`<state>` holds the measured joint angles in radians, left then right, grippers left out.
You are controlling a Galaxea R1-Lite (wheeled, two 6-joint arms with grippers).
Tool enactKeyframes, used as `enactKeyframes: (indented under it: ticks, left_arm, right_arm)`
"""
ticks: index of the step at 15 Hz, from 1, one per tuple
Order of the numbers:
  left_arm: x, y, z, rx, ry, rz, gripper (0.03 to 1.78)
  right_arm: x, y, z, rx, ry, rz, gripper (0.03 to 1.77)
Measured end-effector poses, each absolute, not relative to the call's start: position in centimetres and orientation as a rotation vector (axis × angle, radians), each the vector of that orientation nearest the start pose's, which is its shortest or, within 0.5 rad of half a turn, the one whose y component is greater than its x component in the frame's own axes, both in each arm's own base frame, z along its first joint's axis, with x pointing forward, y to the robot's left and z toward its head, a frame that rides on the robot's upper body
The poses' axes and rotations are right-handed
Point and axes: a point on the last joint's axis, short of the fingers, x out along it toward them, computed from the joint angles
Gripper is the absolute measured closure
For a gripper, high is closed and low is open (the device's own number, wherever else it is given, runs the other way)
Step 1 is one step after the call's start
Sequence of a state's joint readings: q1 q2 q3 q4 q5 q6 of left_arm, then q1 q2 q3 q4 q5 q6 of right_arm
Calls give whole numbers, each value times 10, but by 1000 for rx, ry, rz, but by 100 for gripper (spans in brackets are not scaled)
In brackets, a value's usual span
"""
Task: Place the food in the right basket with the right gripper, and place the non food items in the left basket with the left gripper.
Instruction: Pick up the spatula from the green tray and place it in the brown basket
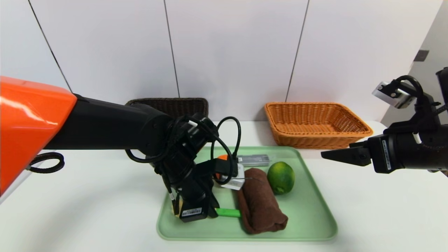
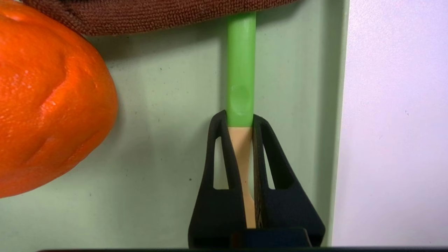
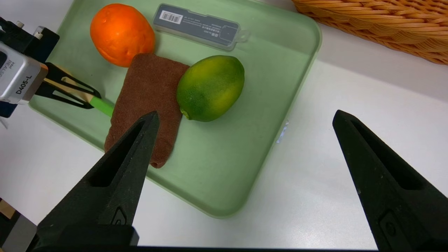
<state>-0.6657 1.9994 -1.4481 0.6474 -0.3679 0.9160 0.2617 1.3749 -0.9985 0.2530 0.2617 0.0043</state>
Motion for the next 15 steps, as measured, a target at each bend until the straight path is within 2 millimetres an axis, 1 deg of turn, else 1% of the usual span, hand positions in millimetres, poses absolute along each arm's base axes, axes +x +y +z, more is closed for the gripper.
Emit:
enactKeyframes:
  ticks: [4,8,12,15]
  left_arm:
    - [268,-221,156,909,730,-1414,167]
    - [261,-215,171,915,688,-1403,167]
    - [251,-206,181,960,672,-1370,167]
    - [244,-195,191,959,651,-1345,167]
  right_arm:
    - [205,61,240,5,638,504,9]
    - [205,61,240,5,638,504,9]
    - [205,61,240,6,638,504,9]
    - [205,61,240,6,638,504,9]
